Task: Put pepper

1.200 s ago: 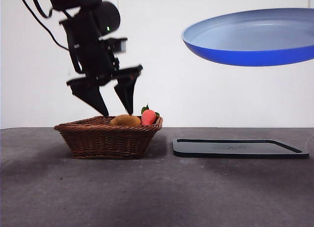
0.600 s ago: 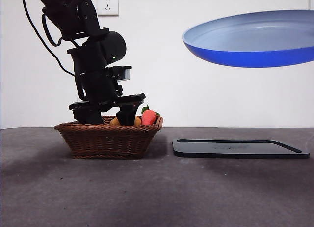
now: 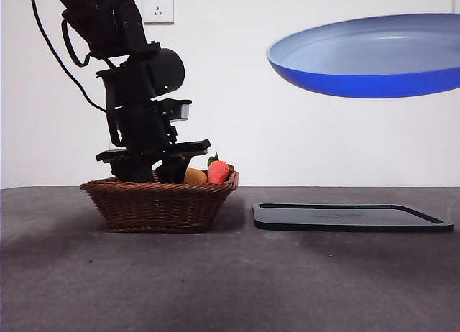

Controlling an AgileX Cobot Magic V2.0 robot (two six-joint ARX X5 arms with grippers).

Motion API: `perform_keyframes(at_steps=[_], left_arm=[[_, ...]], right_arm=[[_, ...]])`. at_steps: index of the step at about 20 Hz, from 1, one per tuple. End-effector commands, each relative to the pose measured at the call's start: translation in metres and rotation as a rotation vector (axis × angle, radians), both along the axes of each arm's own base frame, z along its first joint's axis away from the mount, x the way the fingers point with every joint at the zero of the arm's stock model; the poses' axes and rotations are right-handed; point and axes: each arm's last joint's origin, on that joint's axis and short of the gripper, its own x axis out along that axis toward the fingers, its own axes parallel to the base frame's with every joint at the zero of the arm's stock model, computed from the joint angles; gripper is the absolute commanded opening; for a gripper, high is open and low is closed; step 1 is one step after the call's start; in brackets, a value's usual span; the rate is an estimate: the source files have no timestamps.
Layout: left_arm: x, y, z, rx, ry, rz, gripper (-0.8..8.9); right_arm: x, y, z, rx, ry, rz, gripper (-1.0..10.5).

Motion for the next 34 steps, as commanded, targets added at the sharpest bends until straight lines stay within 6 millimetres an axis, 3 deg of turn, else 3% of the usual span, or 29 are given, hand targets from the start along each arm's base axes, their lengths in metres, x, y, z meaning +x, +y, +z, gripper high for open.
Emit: perform_keyframes(at_steps=[1, 7, 13, 18, 22, 25, 28, 34], left_arm=[[0.004, -0.004, -0.002, -0.003, 0.000, 0.001, 1.21], [-0.001, -0.001, 0.019, -0.021, -0.041, 0.003, 1.21], [-0.022, 0.006, 0.070, -0.082, -0.102, -0.015, 1.11], [-0.057, 0.007, 0.118, -0.227, -0.087, -0.108, 1.11], [-0.089, -0.010, 0.146, -0.334, -0.103, -0.230, 1.12], [-0.111, -0.040, 0.148, -0.369, -0.076, -0.354, 1.12], [-0.127, -0.079, 0.135, -0.356, -0.063, -0.456, 1.12], [-0.127, -0.125, 0.089, -0.211, -0.090, -0.517, 1.12]], right_arm=[[0.002, 0.000, 0.003, 0.006, -0.018, -0.001, 0.0], [0.002, 0.000, 0.003, 0.006, -0.015, -0.002, 0.0], [0.016, 0.001, -0.003, 0.007, 0.011, -0.005, 0.0], [0.050, 0.004, -0.023, 0.008, 0.086, -0.011, 0.0], [0.083, 0.007, -0.050, 0.024, 0.178, -0.036, 0.0], [0.103, 0.011, -0.068, 0.111, 0.231, -0.027, 0.0], [0.112, 0.012, -0.077, 0.150, 0.253, -0.039, 0.0], [0.110, 0.012, -0.080, 0.148, 0.293, -0.039, 0.0]])
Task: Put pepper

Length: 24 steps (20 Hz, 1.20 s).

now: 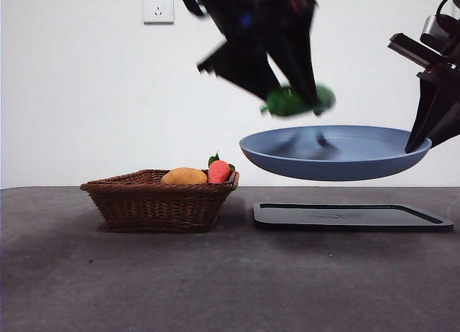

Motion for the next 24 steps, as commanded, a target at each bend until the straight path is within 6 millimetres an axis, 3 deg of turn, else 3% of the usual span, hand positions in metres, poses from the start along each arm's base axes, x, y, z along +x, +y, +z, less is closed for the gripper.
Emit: perform_keyframes(at_steps=[1, 6, 9, 14, 19, 24], left_arm=[[0.004, -0.016, -0.014, 0.005, -0.016, -0.034, 1.13], [0.011, -0.025, -0.038, 0.047, 0.018, -0.035, 1.19], [0.009, -0.027, -0.038, 0.056, 0.000, -0.029, 2.15], [0.007, -0.027, -0.038, 0.063, 0.012, -0.035, 2.32], [0.000, -0.019, -0.011, 0.012, -0.034, -0.035, 2.33], [-0.018, 0.002, 0.039, -0.080, -0.119, -0.035, 2.32]], right_arm=[[0.002, 0.001, 0.000, 0.026, 0.011, 0.008, 0.0], [0.001, 0.002, 0.000, 0.065, 0.029, 0.022, 0.0], [0.000, 0.002, -0.001, 0.070, 0.041, 0.026, 0.0], [-0.001, 0.002, -0.001, 0.072, 0.058, 0.024, 0.0], [-0.002, 0.002, -0.002, 0.077, 0.082, 0.006, 0.0], [-0.001, 0.001, -0.002, 0.059, 0.081, -0.029, 0.0]])
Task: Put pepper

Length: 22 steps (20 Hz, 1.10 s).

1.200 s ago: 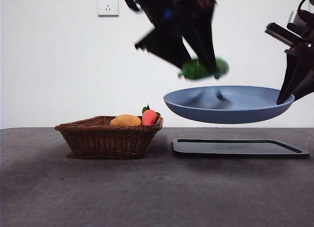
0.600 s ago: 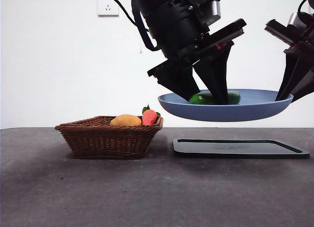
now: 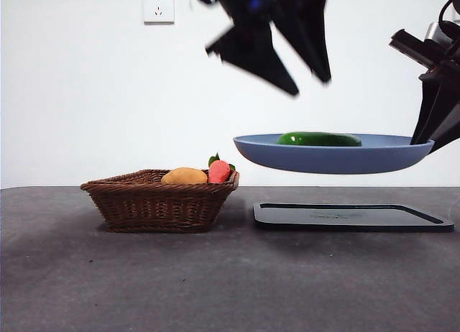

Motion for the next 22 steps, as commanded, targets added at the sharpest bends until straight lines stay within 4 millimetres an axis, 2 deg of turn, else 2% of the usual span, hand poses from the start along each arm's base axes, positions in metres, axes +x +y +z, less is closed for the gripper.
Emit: perform_keyframes(at_steps=[1, 6, 9, 11, 17, 20, 22], left_arm=[[-0.010, 0.006, 0.024, -0.044, -0.045, -0.013, 2.32], [-0.047, 0.049, 0.089, -0.177, -0.164, -0.009, 2.32], [-0.074, 0.082, 0.122, -0.241, -0.242, 0.013, 2.32], [-0.091, 0.102, 0.137, -0.267, -0.282, 0.031, 2.32], [-0.127, 0.146, 0.159, -0.316, -0.342, 0.061, 2.32], [-0.134, 0.154, 0.161, -0.315, -0.332, 0.062, 2.32], [-0.136, 0.156, 0.160, -0.306, -0.323, 0.062, 2.32]], right_arm=[[0.006, -0.001, 0.001, 0.002, -0.014, -0.029, 0.0], [0.022, -0.016, -0.007, 0.006, -0.008, -0.113, 0.0], [0.043, -0.026, -0.014, 0.006, -0.005, -0.147, 0.0], [0.060, -0.029, -0.017, 0.006, -0.012, -0.157, 0.0], [0.115, -0.034, -0.037, 0.003, -0.013, -0.165, 0.0], [0.134, -0.034, -0.047, 0.003, -0.014, -0.165, 0.0], [0.139, -0.036, -0.053, 0.002, -0.009, -0.169, 0.0]])
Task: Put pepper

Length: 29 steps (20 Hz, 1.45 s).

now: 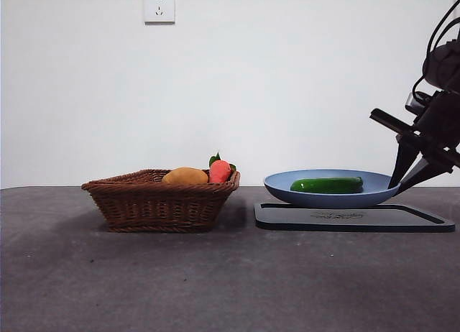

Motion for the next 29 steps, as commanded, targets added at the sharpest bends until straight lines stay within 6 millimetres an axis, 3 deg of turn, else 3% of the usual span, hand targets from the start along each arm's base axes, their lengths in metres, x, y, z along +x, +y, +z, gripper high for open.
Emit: perform_keyframes(at_steps=[1, 11, 15, 18, 20, 24, 29], left_arm=[[-0.001, -0.001, 0.003, -0.005, 0.002, -0.006, 2.32], [-0.002, 0.000, 0.000, 0.014, 0.040, 0.002, 2.32], [-0.002, 0.000, -0.001, 0.023, 0.048, 0.003, 2.32], [-0.002, 0.000, -0.001, 0.025, 0.045, 0.010, 2.32], [-0.002, 0.001, -0.001, 0.031, 0.038, 0.028, 2.32], [-0.002, 0.000, -0.001, 0.033, 0.037, 0.028, 2.32], [0.000, 0.000, -0.002, 0.058, 0.025, 0.041, 2.32]], right_arm=[[0.009, -0.002, -0.007, 0.006, -0.004, -0.007, 0.0], [0.013, -0.002, -0.029, 0.001, 0.045, -0.003, 0.0], [0.013, -0.002, -0.029, 0.000, 0.041, 0.003, 1.6], [0.010, -0.005, -0.019, 0.000, 0.028, -0.004, 2.0], [0.005, -0.008, 0.002, -0.008, -0.013, -0.011, 2.0], [-0.027, -0.013, 0.068, -0.063, -0.134, 0.023, 2.0], [-0.108, -0.001, 0.152, -0.134, -0.267, 0.151, 2.0]])
